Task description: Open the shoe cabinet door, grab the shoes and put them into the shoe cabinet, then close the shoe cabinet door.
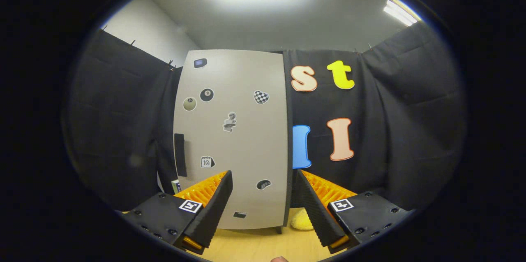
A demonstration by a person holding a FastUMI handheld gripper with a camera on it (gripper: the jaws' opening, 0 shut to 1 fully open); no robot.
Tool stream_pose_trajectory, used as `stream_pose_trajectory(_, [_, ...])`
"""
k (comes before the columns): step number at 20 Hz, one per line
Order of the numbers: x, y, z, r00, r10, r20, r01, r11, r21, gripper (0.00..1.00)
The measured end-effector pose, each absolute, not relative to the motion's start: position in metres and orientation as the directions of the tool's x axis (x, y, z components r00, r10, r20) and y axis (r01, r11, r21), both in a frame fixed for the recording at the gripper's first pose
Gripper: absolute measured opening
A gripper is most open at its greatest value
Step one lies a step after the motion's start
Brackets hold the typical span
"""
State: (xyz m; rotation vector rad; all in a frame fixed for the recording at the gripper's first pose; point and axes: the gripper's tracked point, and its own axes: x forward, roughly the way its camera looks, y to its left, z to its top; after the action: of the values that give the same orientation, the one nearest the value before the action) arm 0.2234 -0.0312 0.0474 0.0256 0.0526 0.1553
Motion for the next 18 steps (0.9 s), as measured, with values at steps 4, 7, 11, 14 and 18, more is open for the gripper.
stream_pose_trajectory(4, [0.189, -0.075, 0.052, 0.993, 0.114, -0.025, -0.114, 0.993, 0.016, 0.97])
stream_pose_trajectory(7, [0.166, -0.09, 0.05, 0.993, 0.119, -0.019, -0.119, 0.993, 0.001, 0.97])
stream_pose_trajectory(11, [0.147, -0.09, 0.046, 0.993, 0.113, -0.02, -0.113, 0.994, -0.004, 0.97])
stream_pose_trajectory(14, [0.133, -0.089, 0.051, 0.996, 0.09, -0.018, -0.09, 0.996, 0.014, 0.97])
stream_pose_trajectory(18, [0.117, -0.086, 0.057, 0.997, 0.075, -0.003, -0.074, 0.997, 0.03, 0.97])
